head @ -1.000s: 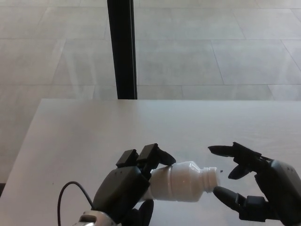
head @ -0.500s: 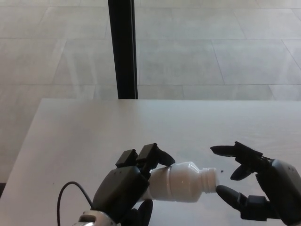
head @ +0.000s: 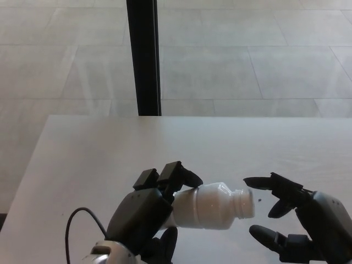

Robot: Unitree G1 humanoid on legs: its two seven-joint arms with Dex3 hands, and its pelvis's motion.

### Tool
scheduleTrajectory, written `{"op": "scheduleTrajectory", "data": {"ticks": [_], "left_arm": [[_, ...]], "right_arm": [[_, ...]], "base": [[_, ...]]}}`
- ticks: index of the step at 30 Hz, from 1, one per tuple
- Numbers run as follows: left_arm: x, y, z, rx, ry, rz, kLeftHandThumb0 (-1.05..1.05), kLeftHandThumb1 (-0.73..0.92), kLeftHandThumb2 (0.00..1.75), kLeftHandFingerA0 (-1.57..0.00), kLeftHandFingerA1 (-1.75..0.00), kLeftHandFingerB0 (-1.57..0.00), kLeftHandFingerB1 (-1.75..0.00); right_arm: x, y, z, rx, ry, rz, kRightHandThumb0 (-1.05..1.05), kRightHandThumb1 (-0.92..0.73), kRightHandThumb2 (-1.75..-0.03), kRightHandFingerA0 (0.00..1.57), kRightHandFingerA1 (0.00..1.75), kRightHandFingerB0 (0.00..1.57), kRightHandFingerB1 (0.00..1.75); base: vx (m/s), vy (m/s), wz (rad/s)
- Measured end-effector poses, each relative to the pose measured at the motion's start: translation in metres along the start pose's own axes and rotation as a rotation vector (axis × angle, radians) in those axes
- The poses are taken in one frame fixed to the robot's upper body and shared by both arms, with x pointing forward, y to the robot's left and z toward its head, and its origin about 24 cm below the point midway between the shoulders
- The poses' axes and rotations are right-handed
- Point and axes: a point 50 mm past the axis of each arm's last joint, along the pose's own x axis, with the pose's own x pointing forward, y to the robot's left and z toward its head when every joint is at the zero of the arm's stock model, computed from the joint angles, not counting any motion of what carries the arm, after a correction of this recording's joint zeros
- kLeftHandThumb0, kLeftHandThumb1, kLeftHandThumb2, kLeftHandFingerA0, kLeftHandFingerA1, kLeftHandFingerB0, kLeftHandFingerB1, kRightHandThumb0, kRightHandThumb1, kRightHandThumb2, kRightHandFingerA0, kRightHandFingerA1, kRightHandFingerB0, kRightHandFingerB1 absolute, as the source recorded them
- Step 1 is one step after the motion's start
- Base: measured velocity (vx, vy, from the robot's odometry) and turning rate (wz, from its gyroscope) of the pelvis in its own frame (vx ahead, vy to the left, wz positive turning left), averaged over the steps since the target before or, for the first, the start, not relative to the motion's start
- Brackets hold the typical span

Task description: The robot uses its left hand to to lift the bottle kept on the middle of the desk and tilts it towards its right hand. It then uses its right hand to rotate its cap to open it and places the bottle and cap back on the desk

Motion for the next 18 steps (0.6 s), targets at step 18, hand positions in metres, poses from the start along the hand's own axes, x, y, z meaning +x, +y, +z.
{"op": "scheduleTrajectory", "data": {"ticks": [18], "left_arm": [[-0.0021,-0.0066,0.0007,-0.014,-0.003,-0.006,0.25,0.42,1.75,-1.18,-1.74,-1.12,-1.55]], "right_arm": [[0.0011,0.0019,0.0005,0.014,-0.003,-0.005,-0.5,-0.64,-0.6,0.7,1.3,0.48,0.45]], "base": [[0.0,0.0,0.0]]}}
